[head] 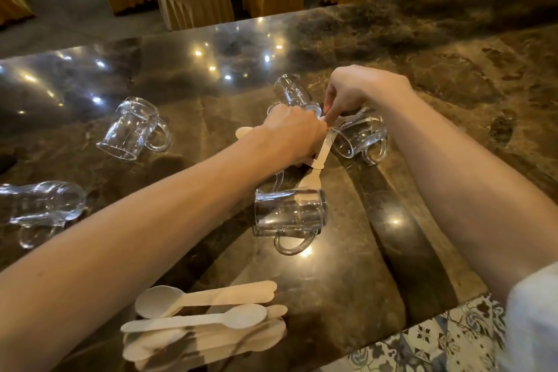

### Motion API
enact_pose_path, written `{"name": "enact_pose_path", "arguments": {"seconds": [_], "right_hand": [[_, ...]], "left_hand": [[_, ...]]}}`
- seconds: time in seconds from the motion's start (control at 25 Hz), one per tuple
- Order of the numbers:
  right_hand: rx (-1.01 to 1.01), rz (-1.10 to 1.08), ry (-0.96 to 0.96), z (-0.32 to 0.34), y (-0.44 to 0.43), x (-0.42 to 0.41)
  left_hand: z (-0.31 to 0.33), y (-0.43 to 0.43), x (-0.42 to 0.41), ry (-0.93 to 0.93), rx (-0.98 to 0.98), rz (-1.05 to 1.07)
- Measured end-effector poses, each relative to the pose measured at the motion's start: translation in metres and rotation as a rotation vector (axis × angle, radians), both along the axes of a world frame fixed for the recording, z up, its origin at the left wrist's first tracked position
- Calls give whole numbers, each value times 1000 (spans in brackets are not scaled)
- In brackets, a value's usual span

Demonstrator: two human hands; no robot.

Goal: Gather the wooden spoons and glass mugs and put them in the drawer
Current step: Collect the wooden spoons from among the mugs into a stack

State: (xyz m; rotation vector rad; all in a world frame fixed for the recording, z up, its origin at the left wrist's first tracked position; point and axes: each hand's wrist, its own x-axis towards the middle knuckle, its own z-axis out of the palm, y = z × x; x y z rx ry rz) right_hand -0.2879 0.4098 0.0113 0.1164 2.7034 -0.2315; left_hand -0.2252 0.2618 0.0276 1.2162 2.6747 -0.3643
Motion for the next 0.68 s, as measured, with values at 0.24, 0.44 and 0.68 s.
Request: {"name": "enact_pose_path", "arguments": {"seconds": [0.24, 0.44, 0.68], "right_hand": [[-24, 33, -3, 1, 0, 7], [-50, 27, 43, -1, 4, 10], [-23, 24, 231, 14, 5, 20]], "left_hand": [[-2, -8, -2, -27, 151, -48], [10, -16, -7, -76, 338, -80], [53, -33, 4, -175, 846, -23]]}}
